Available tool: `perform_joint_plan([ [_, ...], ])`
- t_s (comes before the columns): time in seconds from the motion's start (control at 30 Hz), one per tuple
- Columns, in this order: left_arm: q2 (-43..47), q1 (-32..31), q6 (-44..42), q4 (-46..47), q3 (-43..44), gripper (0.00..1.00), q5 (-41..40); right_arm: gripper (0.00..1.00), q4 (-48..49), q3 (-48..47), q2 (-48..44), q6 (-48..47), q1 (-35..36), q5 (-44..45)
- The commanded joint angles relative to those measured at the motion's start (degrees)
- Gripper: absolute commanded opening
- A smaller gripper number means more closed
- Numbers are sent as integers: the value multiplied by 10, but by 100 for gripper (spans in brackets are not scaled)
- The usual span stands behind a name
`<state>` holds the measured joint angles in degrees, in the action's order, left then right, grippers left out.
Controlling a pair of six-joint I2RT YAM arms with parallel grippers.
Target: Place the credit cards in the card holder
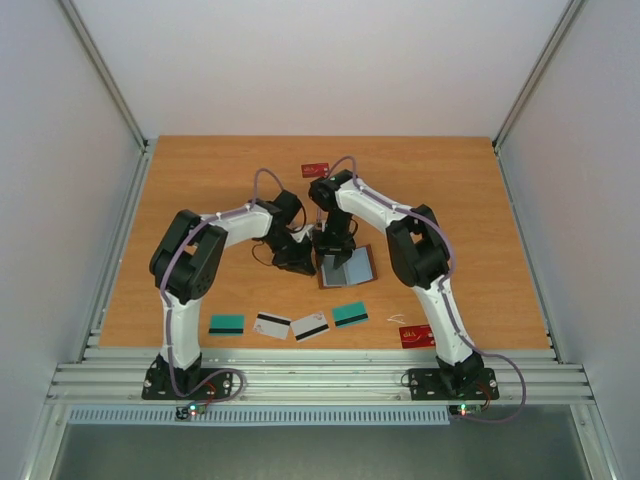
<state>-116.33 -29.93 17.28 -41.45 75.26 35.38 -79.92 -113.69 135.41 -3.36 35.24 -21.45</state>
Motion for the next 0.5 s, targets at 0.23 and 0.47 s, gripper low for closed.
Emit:
perform_joint_plan([
  [0.23, 85, 5, 19, 3, -17, 9, -10, 47, 104, 125, -162, 2, -22, -61],
  [0.47, 152, 6, 24, -51, -26, 16, -67, 47, 134, 213, -242, -21, -41, -44],
])
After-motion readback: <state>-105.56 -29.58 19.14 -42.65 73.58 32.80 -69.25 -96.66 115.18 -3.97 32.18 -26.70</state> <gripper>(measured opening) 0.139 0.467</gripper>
